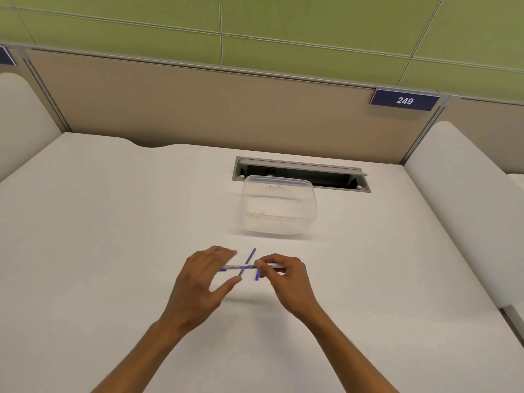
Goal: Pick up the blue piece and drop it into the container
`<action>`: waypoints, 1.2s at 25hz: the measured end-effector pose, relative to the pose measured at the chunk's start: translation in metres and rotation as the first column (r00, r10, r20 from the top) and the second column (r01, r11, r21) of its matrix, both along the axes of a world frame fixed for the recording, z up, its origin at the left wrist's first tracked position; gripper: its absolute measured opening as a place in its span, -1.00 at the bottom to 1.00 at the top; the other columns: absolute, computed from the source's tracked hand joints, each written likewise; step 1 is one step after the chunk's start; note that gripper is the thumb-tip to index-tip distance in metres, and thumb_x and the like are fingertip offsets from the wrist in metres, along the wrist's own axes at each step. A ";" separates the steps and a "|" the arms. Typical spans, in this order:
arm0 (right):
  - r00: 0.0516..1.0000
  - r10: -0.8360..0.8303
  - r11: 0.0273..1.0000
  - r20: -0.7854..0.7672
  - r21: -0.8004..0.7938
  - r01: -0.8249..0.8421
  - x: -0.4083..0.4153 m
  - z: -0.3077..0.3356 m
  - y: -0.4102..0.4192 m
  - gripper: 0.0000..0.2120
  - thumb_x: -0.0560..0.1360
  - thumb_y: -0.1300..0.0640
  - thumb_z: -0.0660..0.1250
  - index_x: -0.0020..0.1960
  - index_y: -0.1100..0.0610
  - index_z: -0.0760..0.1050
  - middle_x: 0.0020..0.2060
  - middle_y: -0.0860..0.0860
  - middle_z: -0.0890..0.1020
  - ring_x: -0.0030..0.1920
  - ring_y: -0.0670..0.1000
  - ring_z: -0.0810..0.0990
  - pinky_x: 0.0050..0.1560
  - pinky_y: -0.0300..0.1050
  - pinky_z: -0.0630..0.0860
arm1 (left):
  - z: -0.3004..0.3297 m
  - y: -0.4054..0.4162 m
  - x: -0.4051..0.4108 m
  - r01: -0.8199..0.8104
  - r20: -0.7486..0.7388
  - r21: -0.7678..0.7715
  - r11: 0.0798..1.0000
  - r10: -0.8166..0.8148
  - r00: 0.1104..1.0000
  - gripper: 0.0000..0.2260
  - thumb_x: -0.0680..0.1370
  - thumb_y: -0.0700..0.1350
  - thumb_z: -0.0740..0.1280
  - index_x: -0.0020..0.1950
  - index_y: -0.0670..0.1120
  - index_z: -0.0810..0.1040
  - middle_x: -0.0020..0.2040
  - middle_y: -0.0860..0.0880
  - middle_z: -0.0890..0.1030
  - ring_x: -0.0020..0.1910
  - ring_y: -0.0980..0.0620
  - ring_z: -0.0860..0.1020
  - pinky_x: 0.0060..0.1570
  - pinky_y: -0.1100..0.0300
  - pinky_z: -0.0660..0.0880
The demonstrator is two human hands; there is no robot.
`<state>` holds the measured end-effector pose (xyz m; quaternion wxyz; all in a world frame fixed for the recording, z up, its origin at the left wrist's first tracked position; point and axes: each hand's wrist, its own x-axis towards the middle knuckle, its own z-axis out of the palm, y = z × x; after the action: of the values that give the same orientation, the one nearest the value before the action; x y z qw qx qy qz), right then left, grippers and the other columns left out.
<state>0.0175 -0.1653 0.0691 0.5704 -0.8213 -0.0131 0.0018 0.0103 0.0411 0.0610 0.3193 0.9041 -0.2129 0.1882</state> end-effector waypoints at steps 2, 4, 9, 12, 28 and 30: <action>0.999 0.042 0.999 -0.031 0.009 -0.042 -0.001 -0.003 0.005 -0.85 0.52 -0.03 0.39 -0.19 -0.08 0.68 -0.33 -0.06 0.71 -0.29 -0.14 0.62 -0.28 -0.33 0.47 | 0.001 -0.002 0.003 0.032 -0.019 0.021 0.999 -0.032 0.999 -0.64 0.50 0.16 0.28 0.12 -0.05 0.62 0.04 0.04 0.66 0.05 0.07 0.54 0.10 0.23 0.38; 0.992 0.091 0.996 -0.081 0.030 -0.089 -0.002 -0.005 0.010 -0.83 0.52 -0.04 0.38 -0.16 -0.02 0.69 -0.31 -0.02 0.71 -0.27 -0.13 0.64 -0.24 -0.26 0.50 | -0.001 0.000 0.006 0.027 -0.028 0.041 0.999 -0.026 0.999 -0.63 0.53 0.17 0.21 0.02 -0.06 0.66 -0.07 0.06 0.68 -0.10 0.04 0.57 0.02 0.25 0.38; 0.992 0.059 0.995 -0.116 -0.076 -0.069 0.013 -0.010 0.009 -0.67 0.58 -0.15 0.24 -0.11 0.03 0.66 -0.23 -0.10 0.72 -0.16 -0.14 0.66 -0.09 -0.19 0.54 | -0.011 0.015 0.008 -0.041 -0.063 0.072 0.997 0.045 0.997 -0.69 0.53 0.11 0.18 -0.06 -0.03 0.65 -0.21 0.13 0.67 -0.27 0.01 0.52 -0.06 0.36 0.31; 0.998 0.063 0.935 -0.030 -0.347 -0.070 0.031 -0.012 0.004 -0.83 0.58 0.00 0.29 0.02 0.00 0.64 -0.05 -0.14 0.71 -0.03 -0.15 0.63 0.02 -0.10 0.53 | -0.020 0.031 0.008 -0.105 -0.110 0.105 0.989 0.116 0.987 -0.66 0.52 0.13 0.17 -0.03 -0.02 0.66 -0.20 0.12 0.67 -0.25 -0.03 0.54 -0.11 0.28 0.36; 0.739 0.665 0.149 -0.110 -0.950 -0.275 0.099 -0.045 0.018 -0.86 0.58 0.27 0.23 0.04 0.14 0.56 0.01 0.05 0.62 0.07 0.12 0.53 0.12 -0.06 0.34 | -0.042 0.062 0.006 -0.312 -0.252 0.090 0.946 0.325 0.912 -0.89 0.46 -0.15 0.46 -0.02 -0.05 0.68 -0.18 0.06 0.70 -0.24 0.02 0.46 -0.25 0.15 0.38; 0.725 0.683 0.139 -0.090 -0.958 -0.250 0.099 -0.047 0.018 -0.86 0.56 0.30 0.25 0.05 0.15 0.53 -0.01 0.06 0.61 0.04 0.12 0.53 0.12 -0.06 0.35 | -0.042 0.060 0.007 -0.309 -0.260 0.086 0.947 0.321 0.911 -0.89 0.46 -0.15 0.46 -0.03 -0.05 0.68 -0.19 0.07 0.69 -0.24 0.03 0.46 -0.25 0.16 0.38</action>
<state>0.1170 -0.1478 0.0219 -0.0571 -0.9232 -0.3784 0.0359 0.0171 0.1009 0.0192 0.2913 0.9503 -0.0227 0.1072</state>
